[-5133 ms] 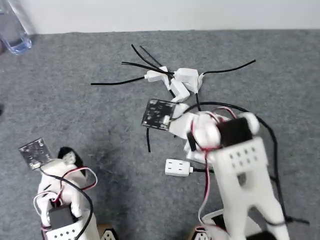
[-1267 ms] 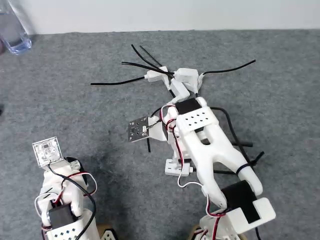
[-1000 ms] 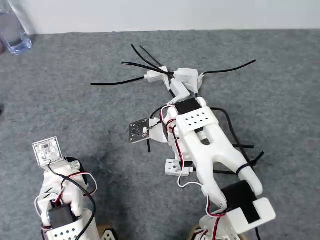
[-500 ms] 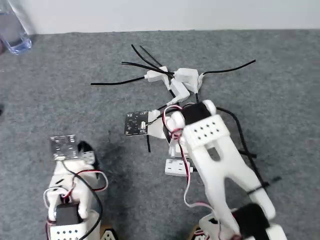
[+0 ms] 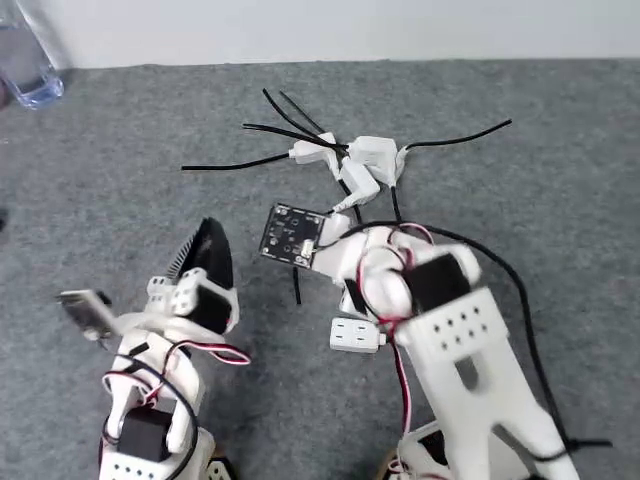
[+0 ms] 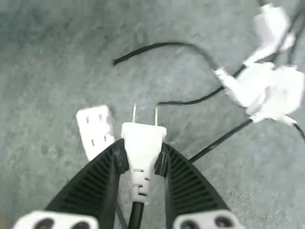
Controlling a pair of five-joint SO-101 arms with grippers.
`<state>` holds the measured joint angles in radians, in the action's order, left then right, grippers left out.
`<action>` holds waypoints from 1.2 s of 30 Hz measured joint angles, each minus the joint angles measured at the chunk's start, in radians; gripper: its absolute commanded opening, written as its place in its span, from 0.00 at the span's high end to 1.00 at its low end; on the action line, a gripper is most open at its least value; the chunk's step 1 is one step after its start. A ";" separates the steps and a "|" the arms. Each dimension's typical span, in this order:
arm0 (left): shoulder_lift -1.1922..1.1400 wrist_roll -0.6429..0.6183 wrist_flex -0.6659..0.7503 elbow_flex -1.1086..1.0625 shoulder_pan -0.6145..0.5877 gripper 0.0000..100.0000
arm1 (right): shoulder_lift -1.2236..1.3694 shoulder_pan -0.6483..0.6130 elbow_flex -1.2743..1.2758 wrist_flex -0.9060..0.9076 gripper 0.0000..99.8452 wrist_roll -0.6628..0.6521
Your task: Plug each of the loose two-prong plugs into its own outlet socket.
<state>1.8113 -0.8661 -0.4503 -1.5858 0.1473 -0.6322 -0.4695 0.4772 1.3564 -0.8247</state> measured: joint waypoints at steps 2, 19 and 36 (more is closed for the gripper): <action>0.000 -0.048 0.017 0.023 0.029 0.99 | -0.051 0.000 0.046 -0.040 0.99 0.034; 0.000 -0.069 0.021 0.046 0.585 0.99 | -0.483 0.037 0.371 -0.247 0.99 0.086; 0.000 -0.069 -0.304 0.190 0.671 0.99 | -0.534 -0.080 0.305 -0.120 0.99 0.095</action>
<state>1.8113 -0.9352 -0.7541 -1.3955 0.8178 -1.1661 -0.5493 0.7825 1.2367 -0.7296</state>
